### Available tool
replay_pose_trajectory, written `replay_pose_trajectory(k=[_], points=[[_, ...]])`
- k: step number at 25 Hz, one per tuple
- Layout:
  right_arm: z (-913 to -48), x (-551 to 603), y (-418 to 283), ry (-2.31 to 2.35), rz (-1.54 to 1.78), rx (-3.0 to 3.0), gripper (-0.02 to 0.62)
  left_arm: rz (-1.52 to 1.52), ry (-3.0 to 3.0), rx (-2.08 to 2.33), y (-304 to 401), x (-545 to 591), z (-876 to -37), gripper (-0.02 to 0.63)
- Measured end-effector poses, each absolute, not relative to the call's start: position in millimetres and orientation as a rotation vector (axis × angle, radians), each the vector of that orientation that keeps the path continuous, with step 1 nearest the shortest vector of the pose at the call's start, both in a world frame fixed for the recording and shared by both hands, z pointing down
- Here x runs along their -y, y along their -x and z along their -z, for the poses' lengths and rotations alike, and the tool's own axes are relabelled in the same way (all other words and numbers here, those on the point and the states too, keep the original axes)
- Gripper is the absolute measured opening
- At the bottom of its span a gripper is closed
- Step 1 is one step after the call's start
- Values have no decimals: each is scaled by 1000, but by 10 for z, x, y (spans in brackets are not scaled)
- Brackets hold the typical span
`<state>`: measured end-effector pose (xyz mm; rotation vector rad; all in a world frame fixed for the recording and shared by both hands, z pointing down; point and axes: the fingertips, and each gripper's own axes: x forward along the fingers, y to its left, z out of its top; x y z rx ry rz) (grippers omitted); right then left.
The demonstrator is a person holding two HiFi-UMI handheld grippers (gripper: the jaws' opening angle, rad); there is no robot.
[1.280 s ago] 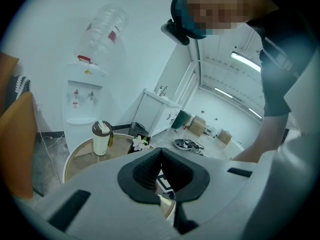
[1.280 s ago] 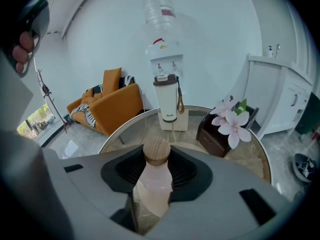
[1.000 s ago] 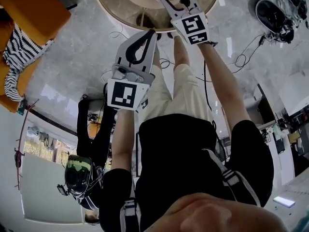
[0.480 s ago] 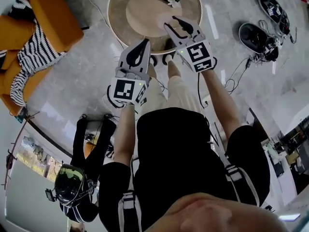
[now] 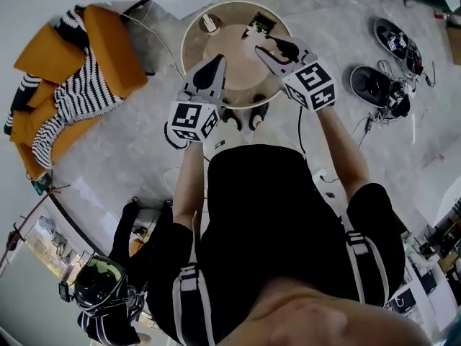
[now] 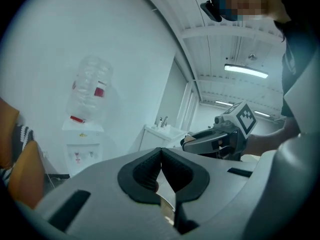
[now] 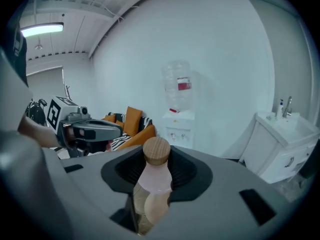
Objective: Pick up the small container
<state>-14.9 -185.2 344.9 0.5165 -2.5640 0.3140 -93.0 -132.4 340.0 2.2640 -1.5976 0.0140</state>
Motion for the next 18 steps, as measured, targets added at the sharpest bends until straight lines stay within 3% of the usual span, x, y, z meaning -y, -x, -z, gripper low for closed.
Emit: replay_pose_trajectory(k=[18], points=[[-1778, 1947, 288, -587, -187, 2701, 140, 36, -2414, 1588, 1173, 1570, -1972, 17]])
